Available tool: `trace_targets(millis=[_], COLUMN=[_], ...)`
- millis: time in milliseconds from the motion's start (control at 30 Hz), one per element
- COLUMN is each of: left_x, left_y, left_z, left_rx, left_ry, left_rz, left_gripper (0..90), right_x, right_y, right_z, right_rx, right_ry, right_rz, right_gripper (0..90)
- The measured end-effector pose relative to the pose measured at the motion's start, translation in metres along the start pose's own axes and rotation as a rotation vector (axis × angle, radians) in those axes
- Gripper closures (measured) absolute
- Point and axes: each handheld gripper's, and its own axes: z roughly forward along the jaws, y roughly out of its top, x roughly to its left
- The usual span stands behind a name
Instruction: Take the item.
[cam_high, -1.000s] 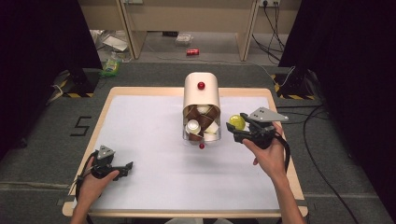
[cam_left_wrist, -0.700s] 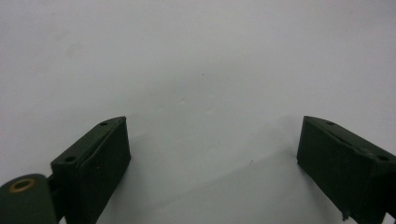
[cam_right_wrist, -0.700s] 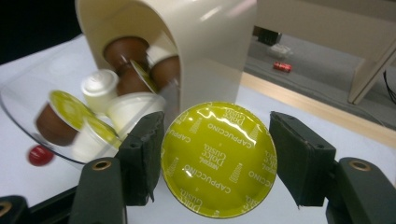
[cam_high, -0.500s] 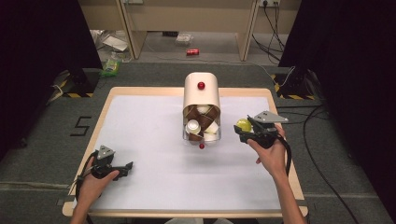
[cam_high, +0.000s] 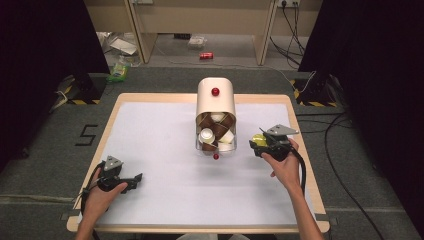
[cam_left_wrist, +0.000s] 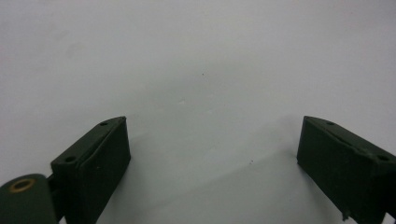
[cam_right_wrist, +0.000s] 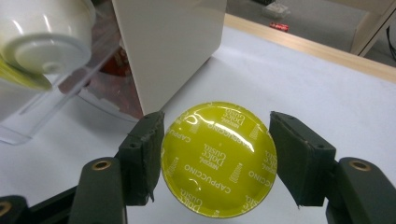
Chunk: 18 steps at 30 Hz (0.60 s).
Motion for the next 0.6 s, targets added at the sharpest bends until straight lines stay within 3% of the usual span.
trace_targets(millis=[600], left_x=[0.000], left_y=[0.000], left_z=[0.000], left_rx=[0.001], left_ry=[-0.001], left_rz=[0.000], left_gripper=[9.1], right_x=[0.006], right_y=[-0.017], right_z=[0.027], right_rx=[0.083], right_ry=[0.019], right_rz=[-0.004], right_gripper=[38.3])
